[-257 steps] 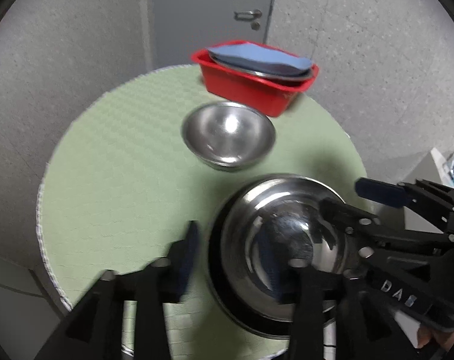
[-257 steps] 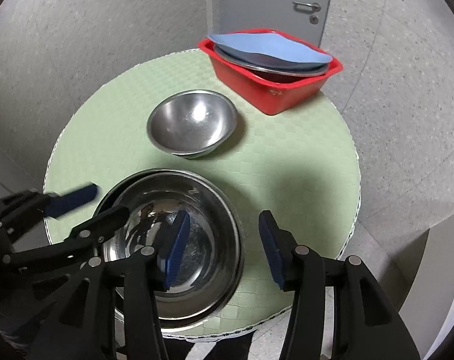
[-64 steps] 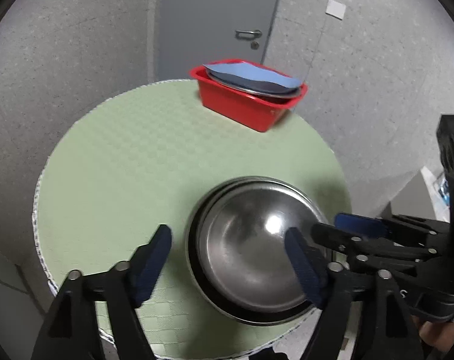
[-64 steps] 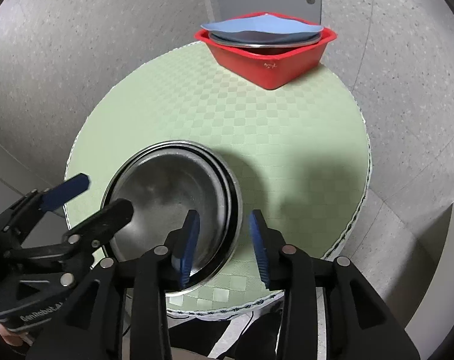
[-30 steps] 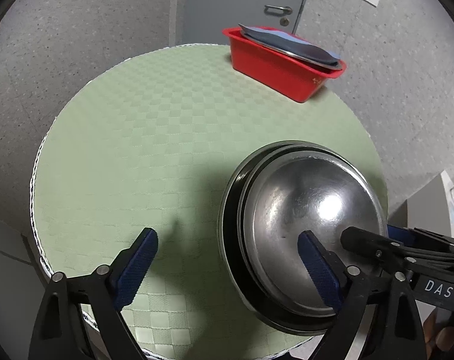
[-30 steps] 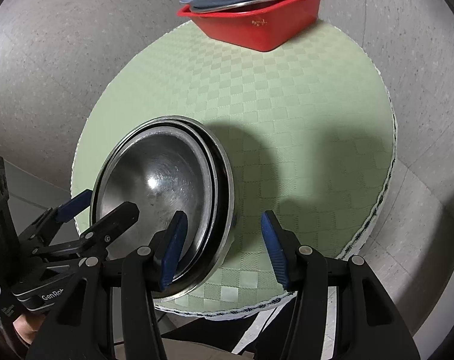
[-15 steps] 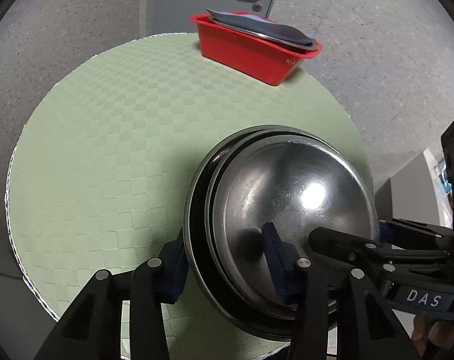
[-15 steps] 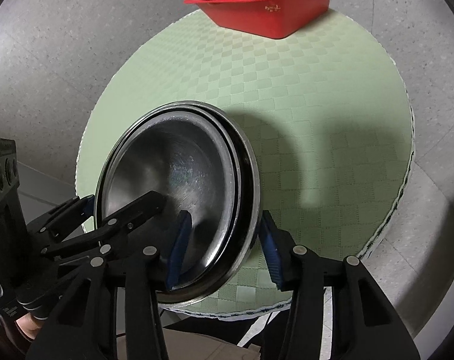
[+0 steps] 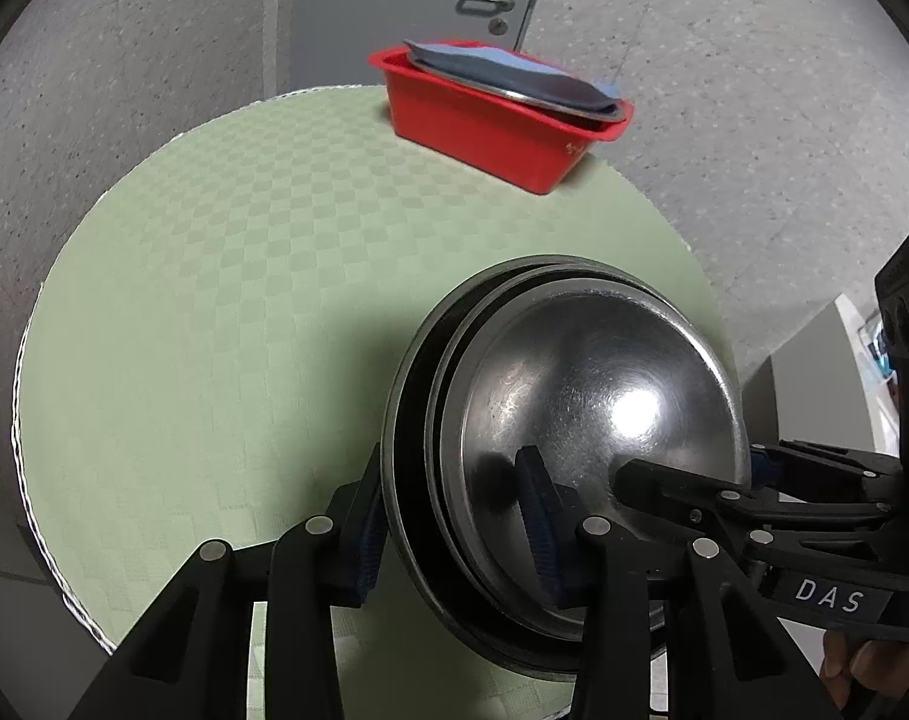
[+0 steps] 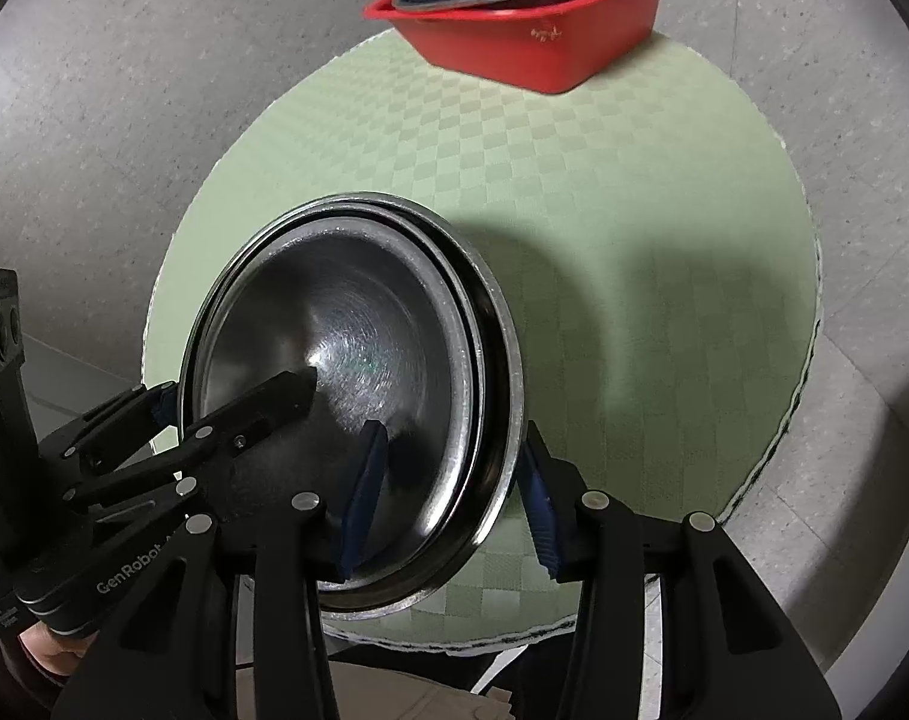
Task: Organize plates and bowls
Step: 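Lift the bowl stack and lower it onto the blue plate in the red basin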
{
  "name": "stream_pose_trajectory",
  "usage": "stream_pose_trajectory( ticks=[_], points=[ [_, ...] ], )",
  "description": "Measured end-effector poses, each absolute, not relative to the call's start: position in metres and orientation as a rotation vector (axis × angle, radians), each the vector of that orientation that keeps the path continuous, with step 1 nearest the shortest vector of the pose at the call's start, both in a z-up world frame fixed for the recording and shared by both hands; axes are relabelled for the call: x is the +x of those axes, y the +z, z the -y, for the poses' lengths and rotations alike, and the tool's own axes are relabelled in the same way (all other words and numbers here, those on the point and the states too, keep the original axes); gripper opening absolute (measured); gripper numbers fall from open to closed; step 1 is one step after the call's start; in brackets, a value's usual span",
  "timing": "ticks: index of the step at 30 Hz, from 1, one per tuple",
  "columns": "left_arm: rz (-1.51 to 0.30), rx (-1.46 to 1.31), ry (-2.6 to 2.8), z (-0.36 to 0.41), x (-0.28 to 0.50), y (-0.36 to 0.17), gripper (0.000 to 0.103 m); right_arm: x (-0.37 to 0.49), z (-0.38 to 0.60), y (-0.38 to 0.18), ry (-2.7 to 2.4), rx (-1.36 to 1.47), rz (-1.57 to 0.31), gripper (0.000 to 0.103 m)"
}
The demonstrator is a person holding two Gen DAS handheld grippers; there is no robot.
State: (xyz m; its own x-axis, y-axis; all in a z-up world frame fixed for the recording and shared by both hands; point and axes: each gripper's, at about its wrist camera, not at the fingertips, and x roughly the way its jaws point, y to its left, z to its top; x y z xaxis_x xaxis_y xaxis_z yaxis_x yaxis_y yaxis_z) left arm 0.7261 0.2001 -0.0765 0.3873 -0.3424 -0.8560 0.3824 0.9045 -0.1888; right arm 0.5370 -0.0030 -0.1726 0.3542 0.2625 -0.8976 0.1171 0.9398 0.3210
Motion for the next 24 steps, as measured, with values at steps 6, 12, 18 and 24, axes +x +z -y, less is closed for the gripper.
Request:
stream_pose_trajectory(
  ticks=[6, 12, 18, 24],
  points=[
    [-1.056, 0.059, -0.513, -0.183, 0.738, -0.06, 0.035, 0.541, 0.023, -0.154, 0.04, 0.399, -1.151, 0.044],
    [-1.013, 0.075, -0.572, -0.155, 0.76, -0.039, 0.035, 0.553, 0.055, -0.133, -0.001, 0.443, -1.09, 0.044],
    [-0.977, 0.037, -0.566, -0.129, 0.787, -0.026, 0.035, 0.582, 0.084, -0.114, 0.0, 0.443, -1.045, 0.044],
    [-0.951, -0.019, -0.525, -0.111, 0.826, -0.017, 0.034, 0.629, 0.108, -0.102, 0.051, 0.422, -1.024, 0.044]
  ],
)
